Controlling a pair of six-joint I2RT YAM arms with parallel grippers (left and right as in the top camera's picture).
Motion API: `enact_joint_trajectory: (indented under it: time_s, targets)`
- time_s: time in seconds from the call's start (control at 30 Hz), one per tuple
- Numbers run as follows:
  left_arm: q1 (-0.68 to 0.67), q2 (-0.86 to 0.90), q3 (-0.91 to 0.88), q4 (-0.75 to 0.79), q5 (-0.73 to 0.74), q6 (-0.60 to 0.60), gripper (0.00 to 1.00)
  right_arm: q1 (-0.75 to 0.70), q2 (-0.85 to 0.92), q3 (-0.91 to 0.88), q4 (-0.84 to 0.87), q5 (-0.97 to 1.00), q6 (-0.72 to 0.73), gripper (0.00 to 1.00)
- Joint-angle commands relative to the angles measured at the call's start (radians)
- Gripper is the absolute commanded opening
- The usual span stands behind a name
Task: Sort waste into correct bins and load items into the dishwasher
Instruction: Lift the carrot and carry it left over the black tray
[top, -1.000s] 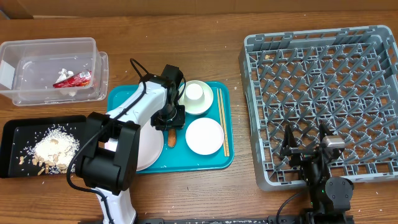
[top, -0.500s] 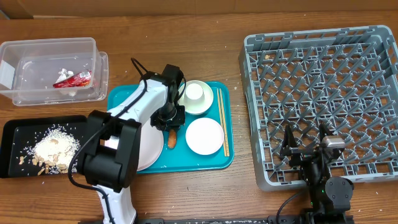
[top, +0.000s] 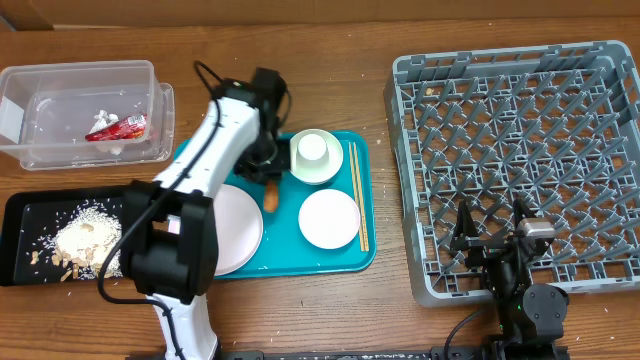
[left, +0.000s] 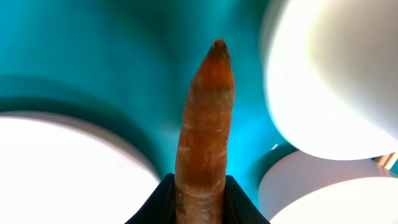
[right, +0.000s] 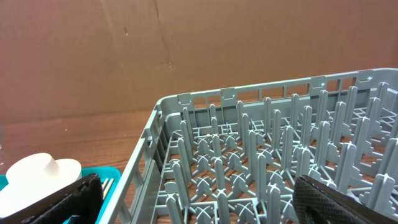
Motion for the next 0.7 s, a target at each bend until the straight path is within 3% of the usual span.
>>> enact_joint_trajectory:
  time_s: [0.0, 0.23, 0.67]
  targets:
    - [0.073, 0.01, 0.079, -0.045, -0.018, -0.003, 0.04, -0.002, -0.005, -0.01, 0.006, 0.006, 0.002, 1.0]
    - [0.238, 0.01, 0.214, -0.14, -0.012, -0.003, 0.04, -0.002, -0.005, -0.01, 0.006, 0.005, 0.002, 1.0]
    - [0.457, 0.01, 0.289, -0.138, 0.089, -0.015, 0.04, -0.002, -0.005, -0.01, 0.006, 0.005, 0.002, 1.0]
